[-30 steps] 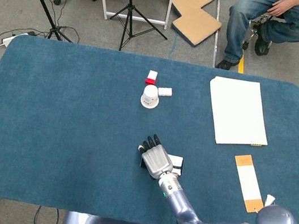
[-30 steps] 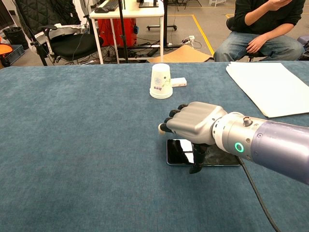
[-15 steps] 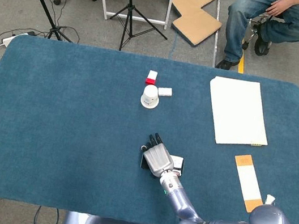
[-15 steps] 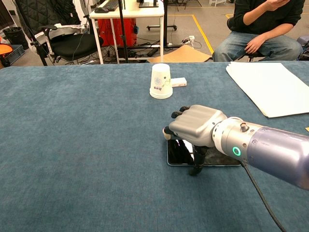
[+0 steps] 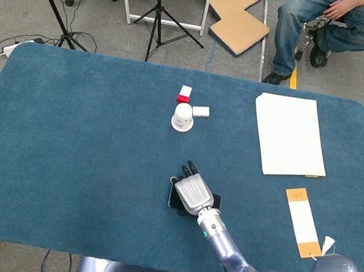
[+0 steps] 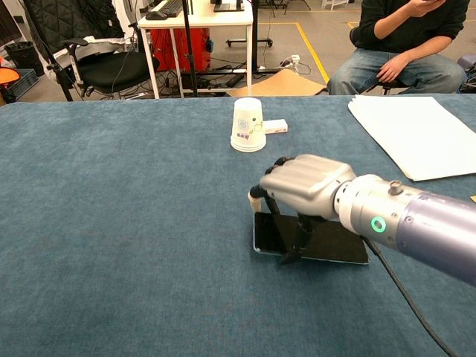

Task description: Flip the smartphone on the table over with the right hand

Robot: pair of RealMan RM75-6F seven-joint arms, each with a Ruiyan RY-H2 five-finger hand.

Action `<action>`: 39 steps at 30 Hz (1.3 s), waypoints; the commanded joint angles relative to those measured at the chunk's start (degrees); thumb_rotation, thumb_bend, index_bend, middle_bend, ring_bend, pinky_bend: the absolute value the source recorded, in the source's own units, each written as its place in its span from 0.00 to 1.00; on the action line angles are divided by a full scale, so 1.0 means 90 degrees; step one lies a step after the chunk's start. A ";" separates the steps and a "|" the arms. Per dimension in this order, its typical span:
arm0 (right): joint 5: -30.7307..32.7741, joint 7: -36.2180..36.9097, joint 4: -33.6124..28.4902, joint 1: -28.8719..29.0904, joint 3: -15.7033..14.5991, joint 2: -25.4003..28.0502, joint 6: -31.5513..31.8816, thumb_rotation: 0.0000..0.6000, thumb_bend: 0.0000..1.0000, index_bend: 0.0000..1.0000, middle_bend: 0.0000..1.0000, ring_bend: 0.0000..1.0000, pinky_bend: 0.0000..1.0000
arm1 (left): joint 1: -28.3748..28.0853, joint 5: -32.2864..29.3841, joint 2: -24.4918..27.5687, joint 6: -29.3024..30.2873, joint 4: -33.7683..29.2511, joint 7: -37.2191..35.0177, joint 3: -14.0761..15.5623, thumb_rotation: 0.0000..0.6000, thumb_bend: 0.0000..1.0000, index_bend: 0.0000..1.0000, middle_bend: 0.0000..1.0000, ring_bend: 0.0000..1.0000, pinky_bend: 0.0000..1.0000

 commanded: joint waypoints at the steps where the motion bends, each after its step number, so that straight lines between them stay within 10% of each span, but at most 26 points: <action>1: -0.0924 0.1594 -0.0272 -0.0350 0.0258 0.0580 -0.0006 1.00 0.14 0.51 0.52 0.13 0.00 | 0.0002 0.0018 -0.0003 0.0003 -0.0008 0.0015 0.0012 1.00 0.00 0.00 0.00 0.00 0.00; 27: -0.1100 1.0545 -0.0250 -0.1501 0.1653 0.1045 -0.2467 1.00 0.29 0.50 0.52 0.12 0.16 | -0.0003 0.0104 -0.0073 0.0052 -0.0103 0.0279 0.0059 1.00 0.00 0.00 0.00 0.00 0.00; 39: -0.2010 1.1652 0.0596 -0.1466 0.1484 0.0499 -0.3152 1.00 0.34 0.49 0.50 0.12 0.16 | -0.0045 0.0057 -0.0085 -0.0026 -0.0086 0.0306 0.0051 1.00 0.00 0.00 0.00 0.00 0.00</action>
